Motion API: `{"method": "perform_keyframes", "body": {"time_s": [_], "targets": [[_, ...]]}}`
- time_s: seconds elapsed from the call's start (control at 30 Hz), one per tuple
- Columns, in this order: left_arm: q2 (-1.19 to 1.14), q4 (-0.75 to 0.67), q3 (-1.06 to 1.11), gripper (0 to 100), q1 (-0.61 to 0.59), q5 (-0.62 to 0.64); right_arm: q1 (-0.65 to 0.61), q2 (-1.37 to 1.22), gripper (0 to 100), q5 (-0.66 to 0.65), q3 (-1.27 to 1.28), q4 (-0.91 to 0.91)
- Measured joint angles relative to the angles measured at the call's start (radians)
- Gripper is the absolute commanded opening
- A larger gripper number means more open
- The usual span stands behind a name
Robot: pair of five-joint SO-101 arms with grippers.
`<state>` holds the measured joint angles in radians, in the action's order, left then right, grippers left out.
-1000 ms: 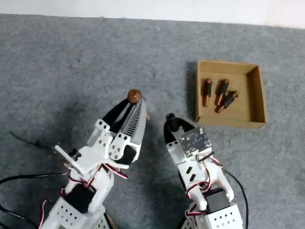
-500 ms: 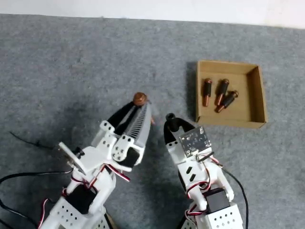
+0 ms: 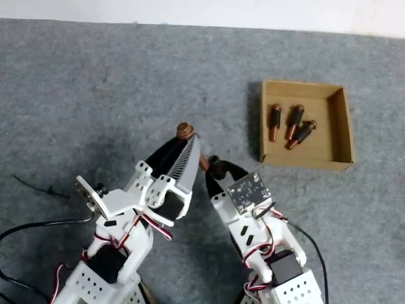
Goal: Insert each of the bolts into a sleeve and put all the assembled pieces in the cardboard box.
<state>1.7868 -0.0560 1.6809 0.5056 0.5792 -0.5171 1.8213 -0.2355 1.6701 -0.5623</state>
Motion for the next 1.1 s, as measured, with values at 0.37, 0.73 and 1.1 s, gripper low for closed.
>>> {"method": "perform_keyframes", "body": {"time_s": [0.37, 0.73, 1.1], "targets": [[0.0, 0.0, 0.0, 1, -0.005, 0.0, -0.048, 0.0, 0.5, 0.0, 0.0, 0.077], [0.0, 0.0, 0.0, 1, -0.009, 0.0, -0.101, 0.0, 0.5, 0.0, 0.0, 0.106], [0.0, 0.0, 0.0, 1, -0.009, 0.0, -0.117, 0.0, 0.5, 0.0, -0.006, 0.106]]}}
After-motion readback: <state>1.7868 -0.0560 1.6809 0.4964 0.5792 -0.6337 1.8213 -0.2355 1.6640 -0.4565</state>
